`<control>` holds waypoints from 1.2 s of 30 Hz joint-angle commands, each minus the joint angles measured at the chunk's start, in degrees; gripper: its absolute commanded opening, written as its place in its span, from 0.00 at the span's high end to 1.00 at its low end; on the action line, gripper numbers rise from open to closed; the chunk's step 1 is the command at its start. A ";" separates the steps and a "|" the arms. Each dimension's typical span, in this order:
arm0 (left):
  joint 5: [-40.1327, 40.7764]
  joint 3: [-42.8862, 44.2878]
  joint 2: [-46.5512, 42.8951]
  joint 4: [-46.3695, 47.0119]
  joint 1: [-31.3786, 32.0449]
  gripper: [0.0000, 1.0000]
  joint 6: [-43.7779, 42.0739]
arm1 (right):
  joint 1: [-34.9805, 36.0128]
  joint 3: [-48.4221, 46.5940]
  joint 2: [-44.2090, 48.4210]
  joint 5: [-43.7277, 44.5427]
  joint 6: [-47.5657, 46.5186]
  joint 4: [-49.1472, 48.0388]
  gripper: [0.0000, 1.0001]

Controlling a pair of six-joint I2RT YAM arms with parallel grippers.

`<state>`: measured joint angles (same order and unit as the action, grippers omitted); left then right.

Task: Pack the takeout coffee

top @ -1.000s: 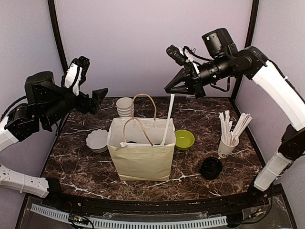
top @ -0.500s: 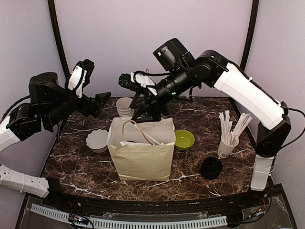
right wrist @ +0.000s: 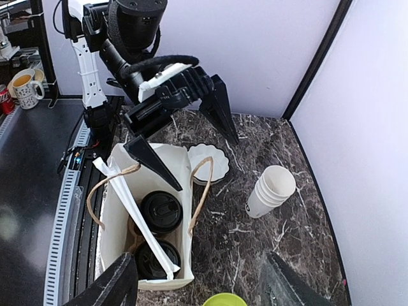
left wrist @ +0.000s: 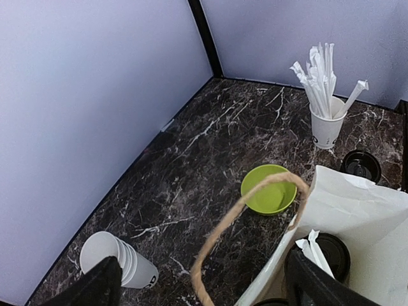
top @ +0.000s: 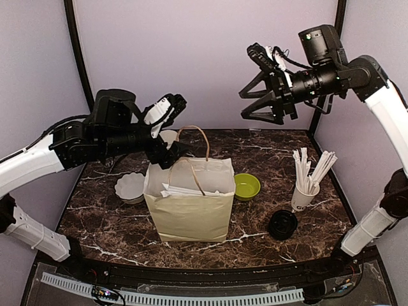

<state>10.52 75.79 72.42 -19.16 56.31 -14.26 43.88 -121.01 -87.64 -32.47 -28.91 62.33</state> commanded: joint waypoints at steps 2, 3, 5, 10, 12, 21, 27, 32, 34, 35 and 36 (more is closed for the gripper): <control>-1.93 7.42 5.35 -3.27 -3.94 0.26 -1.39 | -3.27 6.10 2.24 -0.16 0.32 -2.90 0.35; -4.40 8.00 6.19 -3.59 -4.29 0.33 -1.87 | -3.88 6.69 2.67 -0.28 0.42 -3.22 0.36; -8.67 9.42 6.97 -3.77 -5.04 0.58 -3.03 | -5.02 7.32 3.05 -0.47 0.39 -3.62 0.39; -18.12 14.03 7.92 -5.50 -5.12 1.00 -2.00 | -8.18 8.10 3.02 0.32 0.81 -5.61 0.46; -21.59 14.41 7.33 -6.18 -5.04 1.00 0.08 | -9.19 8.56 2.84 0.34 0.94 -6.17 0.47; -27.36 6.14 3.77 -10.70 -0.05 1.00 7.73 | -9.88 11.27 2.09 -0.75 0.93 -7.22 0.47; -24.39 3.04 1.39 -12.05 6.14 1.00 11.62 | -9.86 10.71 1.48 -2.09 1.04 -5.97 0.46; -22.80 0.03 -1.60 -11.86 8.63 1.00 15.28 | -9.86 11.47 2.46 -1.55 0.78 -5.33 0.46; -22.01 -0.73 -2.75 -11.49 9.01 1.00 15.88 | -9.86 11.67 2.43 -1.16 0.78 -5.10 0.46; -21.72 -0.86 -3.05 -11.46 9.04 1.00 16.05 | -9.86 11.74 2.34 -1.11 0.78 -4.98 0.46; -21.53 -1.03 -3.55 -11.37 9.11 1.00 15.87 | -9.86 11.83 2.30 -1.07 0.71 -4.98 0.46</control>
<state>-12.60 75.96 71.92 -30.33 64.97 -0.84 34.33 -109.84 -85.91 -33.43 -28.40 57.78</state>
